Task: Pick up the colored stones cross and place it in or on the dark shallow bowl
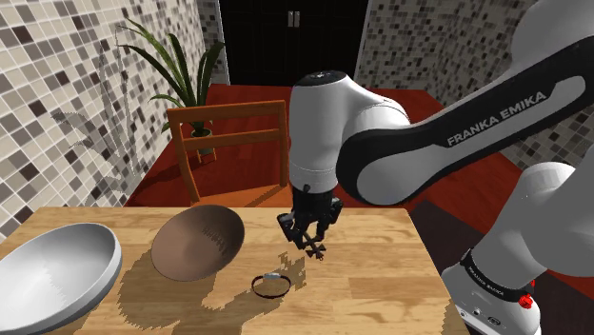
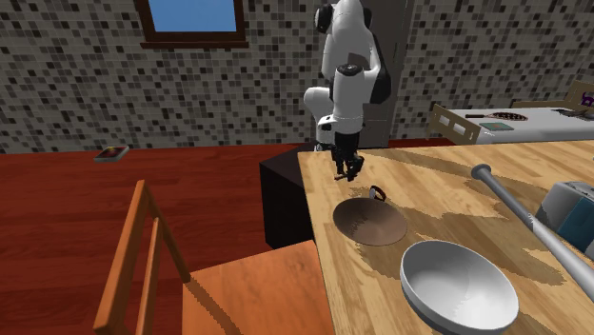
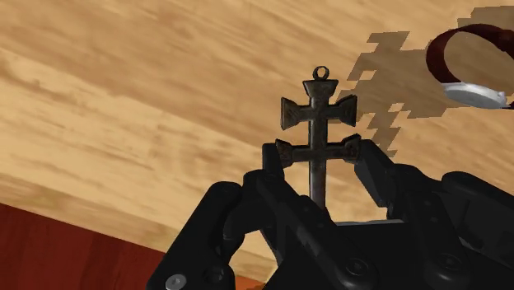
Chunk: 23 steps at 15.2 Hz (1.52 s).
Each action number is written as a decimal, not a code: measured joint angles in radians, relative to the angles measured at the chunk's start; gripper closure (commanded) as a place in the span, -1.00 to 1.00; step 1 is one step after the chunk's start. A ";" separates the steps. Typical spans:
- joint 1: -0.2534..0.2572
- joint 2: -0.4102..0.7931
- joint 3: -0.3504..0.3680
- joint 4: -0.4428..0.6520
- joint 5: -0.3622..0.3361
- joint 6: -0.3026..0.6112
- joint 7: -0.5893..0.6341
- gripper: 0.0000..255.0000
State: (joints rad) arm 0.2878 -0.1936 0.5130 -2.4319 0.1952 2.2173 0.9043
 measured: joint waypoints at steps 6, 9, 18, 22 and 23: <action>0.000 -0.045 -0.015 0.043 0.010 -0.087 -0.012 1.00; 0.001 -0.069 -0.023 0.068 0.015 -0.134 -0.015 1.00; -0.009 -0.021 -0.014 0.209 -0.018 -0.227 0.020 1.00; -0.012 0.152 0.024 0.384 -0.105 -0.242 0.103 1.00; -0.010 0.200 0.030 0.432 -0.131 -0.248 0.123 1.00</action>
State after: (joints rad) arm 0.2777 0.0062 0.5425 -1.9996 0.0641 1.9688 1.0274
